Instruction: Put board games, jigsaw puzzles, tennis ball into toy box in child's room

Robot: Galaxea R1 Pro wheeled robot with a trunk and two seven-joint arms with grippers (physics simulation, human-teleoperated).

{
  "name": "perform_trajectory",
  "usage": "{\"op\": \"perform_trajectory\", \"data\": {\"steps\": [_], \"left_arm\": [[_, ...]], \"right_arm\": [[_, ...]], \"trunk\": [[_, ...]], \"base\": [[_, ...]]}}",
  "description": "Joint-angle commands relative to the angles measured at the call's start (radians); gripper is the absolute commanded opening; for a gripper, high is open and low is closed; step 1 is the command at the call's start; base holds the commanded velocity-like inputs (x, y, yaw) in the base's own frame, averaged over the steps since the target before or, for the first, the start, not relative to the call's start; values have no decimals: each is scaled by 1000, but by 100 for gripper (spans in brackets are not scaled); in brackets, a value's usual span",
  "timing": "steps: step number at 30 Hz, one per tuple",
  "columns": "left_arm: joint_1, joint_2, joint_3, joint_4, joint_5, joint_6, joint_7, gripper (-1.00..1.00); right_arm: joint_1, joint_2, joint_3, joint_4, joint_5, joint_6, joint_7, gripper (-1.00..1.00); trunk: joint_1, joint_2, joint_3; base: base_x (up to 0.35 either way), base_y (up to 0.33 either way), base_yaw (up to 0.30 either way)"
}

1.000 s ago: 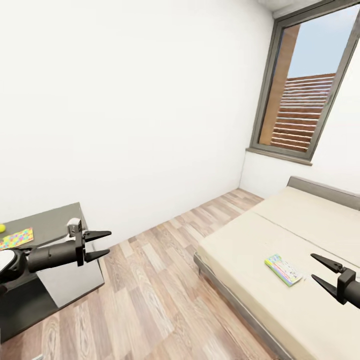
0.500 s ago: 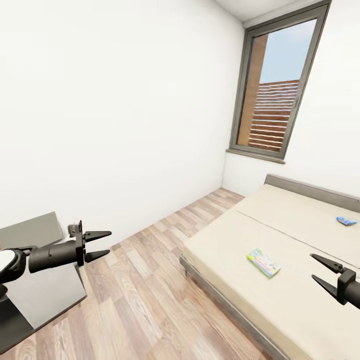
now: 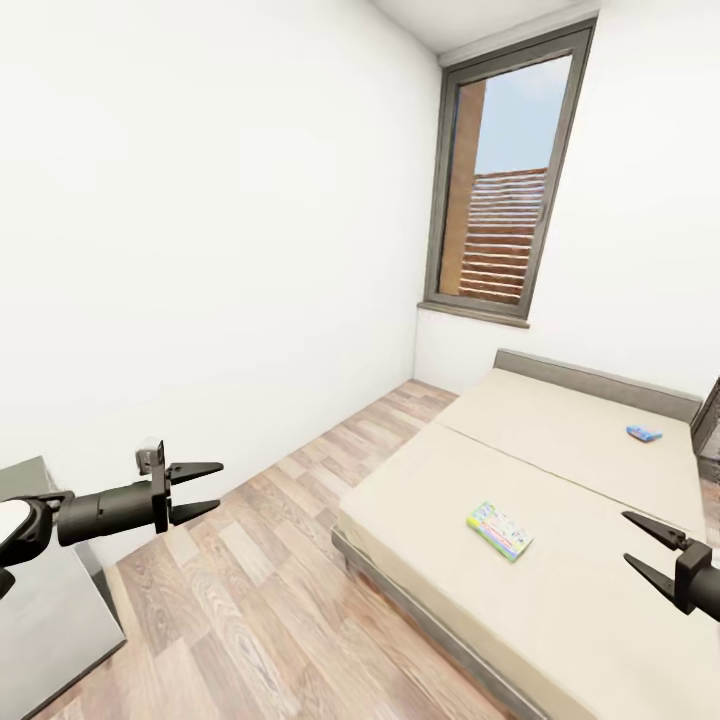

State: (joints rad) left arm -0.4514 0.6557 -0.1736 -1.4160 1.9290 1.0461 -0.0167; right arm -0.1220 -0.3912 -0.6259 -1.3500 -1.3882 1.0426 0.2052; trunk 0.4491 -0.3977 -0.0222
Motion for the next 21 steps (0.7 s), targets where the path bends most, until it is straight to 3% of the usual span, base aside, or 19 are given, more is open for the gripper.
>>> {"op": "perform_trajectory", "data": {"steps": [1,13,21], "left_arm": [[-1,1,-1,0,1,1,-2,100],[-1,1,-2,0,1,1,-2,100],[-1,1,-2,0,1,1,-2,100]], "right_arm": [[-2,0,-1,1,10,5,10,100],[-4,0,-1,3,11,5,10,100],[-4,0,-1,7,11,5,10,100]], "trunk": [[1,-2,-2],[1,-2,-7],[1,-2,-17]], "base": [[102,0,-79],[36,7,-55],[144,153,-117]]}}
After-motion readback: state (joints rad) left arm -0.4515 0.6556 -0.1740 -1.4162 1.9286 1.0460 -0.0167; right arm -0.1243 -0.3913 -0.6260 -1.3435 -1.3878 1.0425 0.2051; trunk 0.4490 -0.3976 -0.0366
